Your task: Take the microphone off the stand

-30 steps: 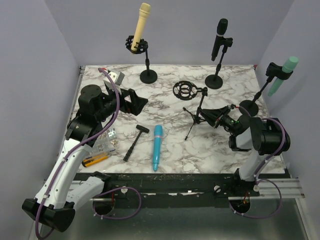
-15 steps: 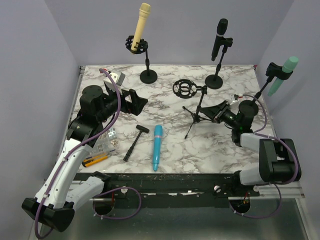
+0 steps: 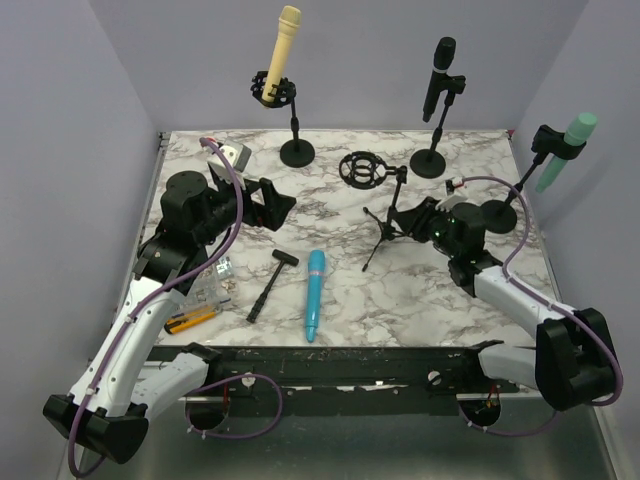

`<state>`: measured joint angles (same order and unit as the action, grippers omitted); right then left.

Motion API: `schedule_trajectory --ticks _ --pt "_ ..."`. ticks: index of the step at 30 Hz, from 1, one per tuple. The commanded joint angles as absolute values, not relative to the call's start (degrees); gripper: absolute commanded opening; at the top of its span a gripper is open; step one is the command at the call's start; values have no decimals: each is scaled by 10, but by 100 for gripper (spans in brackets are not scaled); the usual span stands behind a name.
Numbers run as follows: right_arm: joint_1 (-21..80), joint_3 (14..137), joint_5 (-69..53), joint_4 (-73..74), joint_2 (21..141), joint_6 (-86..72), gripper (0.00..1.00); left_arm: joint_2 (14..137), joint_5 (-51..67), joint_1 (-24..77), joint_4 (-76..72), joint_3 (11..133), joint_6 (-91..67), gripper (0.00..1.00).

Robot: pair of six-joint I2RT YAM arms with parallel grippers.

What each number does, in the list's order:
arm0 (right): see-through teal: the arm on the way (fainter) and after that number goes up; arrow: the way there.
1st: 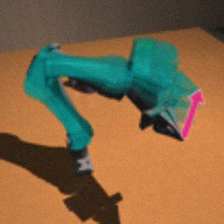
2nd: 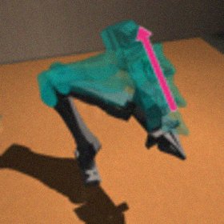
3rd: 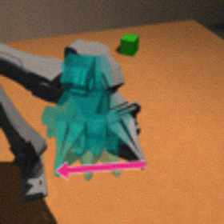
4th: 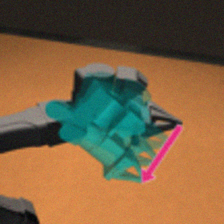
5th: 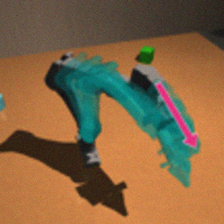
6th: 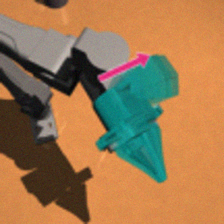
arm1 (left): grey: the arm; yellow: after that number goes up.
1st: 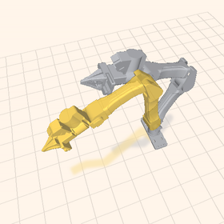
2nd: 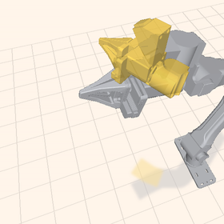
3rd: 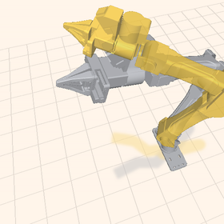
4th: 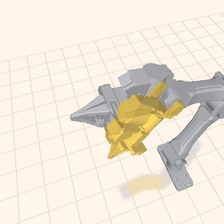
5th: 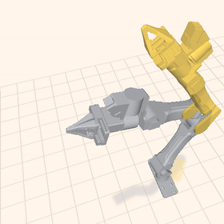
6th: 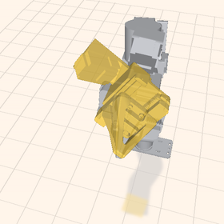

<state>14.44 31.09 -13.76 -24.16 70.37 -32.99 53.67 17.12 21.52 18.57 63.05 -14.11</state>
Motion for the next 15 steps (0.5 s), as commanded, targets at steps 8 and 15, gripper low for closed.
schedule_trajectory --ticks 8,15 --pt "293 355 241 -38 700 -201 1 541 155 224 187 632 -129 99" --pt "328 393 330 14 708 -172 4 541 148 226 189 633 -127 99"
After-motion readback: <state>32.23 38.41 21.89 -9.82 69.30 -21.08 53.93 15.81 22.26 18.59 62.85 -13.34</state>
